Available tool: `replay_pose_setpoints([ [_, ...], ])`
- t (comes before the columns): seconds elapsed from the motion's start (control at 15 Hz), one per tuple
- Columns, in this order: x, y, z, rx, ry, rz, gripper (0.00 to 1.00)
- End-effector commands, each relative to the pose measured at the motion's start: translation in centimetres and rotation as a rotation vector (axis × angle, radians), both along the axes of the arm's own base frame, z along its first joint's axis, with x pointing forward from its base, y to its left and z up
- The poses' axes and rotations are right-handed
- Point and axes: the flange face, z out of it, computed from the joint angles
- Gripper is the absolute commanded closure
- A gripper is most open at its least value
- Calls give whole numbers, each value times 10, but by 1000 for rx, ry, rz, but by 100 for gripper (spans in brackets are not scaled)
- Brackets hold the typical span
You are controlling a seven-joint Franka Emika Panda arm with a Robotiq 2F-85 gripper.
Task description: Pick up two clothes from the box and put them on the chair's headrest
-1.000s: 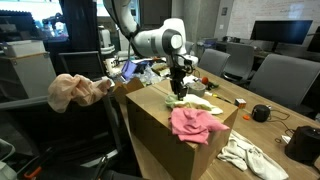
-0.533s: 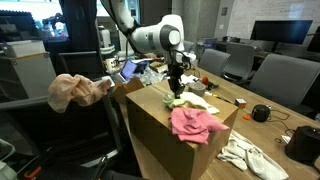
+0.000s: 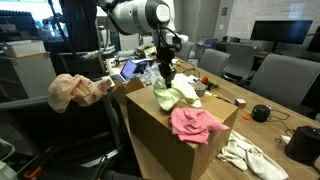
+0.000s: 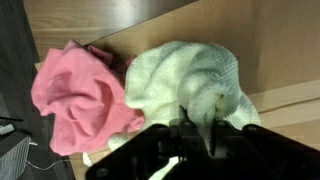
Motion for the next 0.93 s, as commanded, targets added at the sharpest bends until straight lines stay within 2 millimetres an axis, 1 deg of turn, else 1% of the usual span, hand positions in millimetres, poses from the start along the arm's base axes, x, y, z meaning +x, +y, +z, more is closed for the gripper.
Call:
replay_pose_setpoints([
  [0.0, -35, 27, 40, -15, -31, 33, 97],
  [0.27, -56, 55, 66, -16, -35, 89, 97],
  [0.53, -69, 91, 89, -3, -51, 205, 97],
  [0.6, -73, 103, 99, -11, -61, 246, 97],
  [0.87, -87, 133, 136, -56, -90, 336, 97],
])
